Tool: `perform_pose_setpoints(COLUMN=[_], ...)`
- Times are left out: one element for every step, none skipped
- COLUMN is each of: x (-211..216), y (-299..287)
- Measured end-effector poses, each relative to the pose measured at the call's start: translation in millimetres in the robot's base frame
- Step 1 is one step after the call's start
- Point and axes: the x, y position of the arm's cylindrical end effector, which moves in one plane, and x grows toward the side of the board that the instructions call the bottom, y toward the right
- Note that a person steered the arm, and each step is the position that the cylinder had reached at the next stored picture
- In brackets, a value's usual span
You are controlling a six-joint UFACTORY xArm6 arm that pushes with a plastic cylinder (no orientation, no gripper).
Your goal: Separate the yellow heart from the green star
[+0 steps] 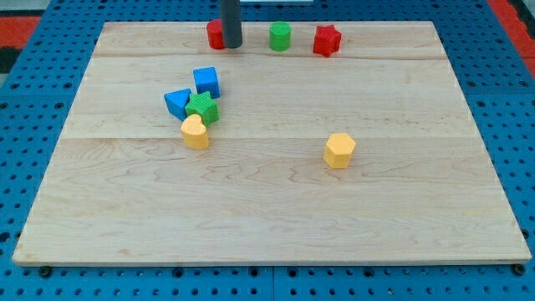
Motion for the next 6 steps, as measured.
perform_pose_setpoints(x=[55.1, 103.7, 135.8, 160.8, 177.3, 174.7], y=[37.5, 42.3, 9.8, 6.3, -47.8, -85.1])
